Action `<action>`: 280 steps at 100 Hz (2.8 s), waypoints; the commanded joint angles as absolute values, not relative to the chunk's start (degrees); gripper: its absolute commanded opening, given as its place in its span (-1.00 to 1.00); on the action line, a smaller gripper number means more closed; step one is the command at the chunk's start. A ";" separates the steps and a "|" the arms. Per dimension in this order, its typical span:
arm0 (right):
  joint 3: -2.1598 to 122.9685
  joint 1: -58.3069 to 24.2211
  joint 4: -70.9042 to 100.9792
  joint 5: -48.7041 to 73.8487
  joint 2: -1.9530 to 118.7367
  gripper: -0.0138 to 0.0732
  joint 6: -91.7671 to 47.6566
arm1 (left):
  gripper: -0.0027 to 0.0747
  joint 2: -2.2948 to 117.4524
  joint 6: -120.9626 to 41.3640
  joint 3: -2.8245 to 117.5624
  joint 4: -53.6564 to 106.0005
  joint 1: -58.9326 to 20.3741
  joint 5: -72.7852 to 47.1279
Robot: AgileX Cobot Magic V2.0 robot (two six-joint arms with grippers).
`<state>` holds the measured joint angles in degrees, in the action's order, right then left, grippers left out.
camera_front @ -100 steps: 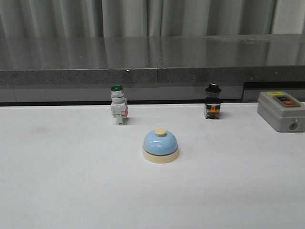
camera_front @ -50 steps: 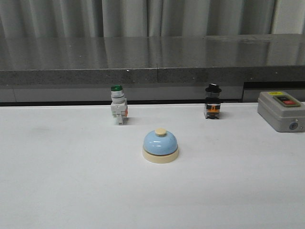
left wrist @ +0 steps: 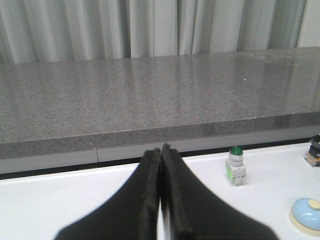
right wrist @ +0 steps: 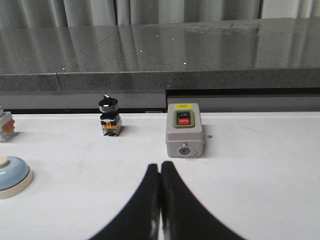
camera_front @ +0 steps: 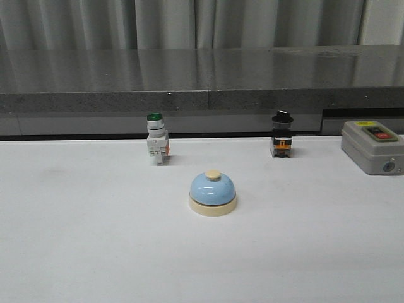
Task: Place and press bell with both arms
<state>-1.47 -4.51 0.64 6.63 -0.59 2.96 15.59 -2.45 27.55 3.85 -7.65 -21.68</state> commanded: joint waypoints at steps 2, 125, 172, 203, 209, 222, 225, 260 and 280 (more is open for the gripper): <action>-0.66 -4.17 0.00 1.89 -1.65 -0.82 2.87 | -0.98 16.04 -2.05 26.86 0.85 -7.67 -16.79; -0.66 -4.17 0.00 1.89 -1.65 -0.82 2.87 | -0.98 -1.93 0.88 -2.45 -0.89 -0.58 1.24; -0.66 -4.17 0.00 1.89 -1.65 -0.82 2.87 | -0.98 -1.93 0.88 -2.45 -0.89 -0.58 1.24; -0.66 -4.17 0.00 1.46 -1.65 -0.82 2.87 | -0.98 -1.93 0.88 -2.45 -0.89 -0.58 1.24; -0.66 -4.17 0.00 0.34 -1.65 -0.82 2.87 | -0.98 -1.93 0.88 -2.45 -0.89 -0.58 1.24; -0.56 -4.17 0.00 -6.42 -1.65 -0.82 2.87 | -0.98 -1.93 0.88 -2.45 -0.89 -0.58 1.24; -0.30 -4.17 0.00 -8.21 -1.65 -0.82 2.87 | -0.98 -1.93 0.88 -2.45 -0.89 -0.58 1.24; 19.68 -4.17 0.00 11.78 8.86 -0.82 2.63 | -0.98 -1.93 0.88 -2.45 -0.89 -0.58 1.24; 35.41 -4.17 0.00 33.96 23.72 -0.82 2.51 | -0.98 -1.93 0.88 -2.45 -0.89 -0.58 1.24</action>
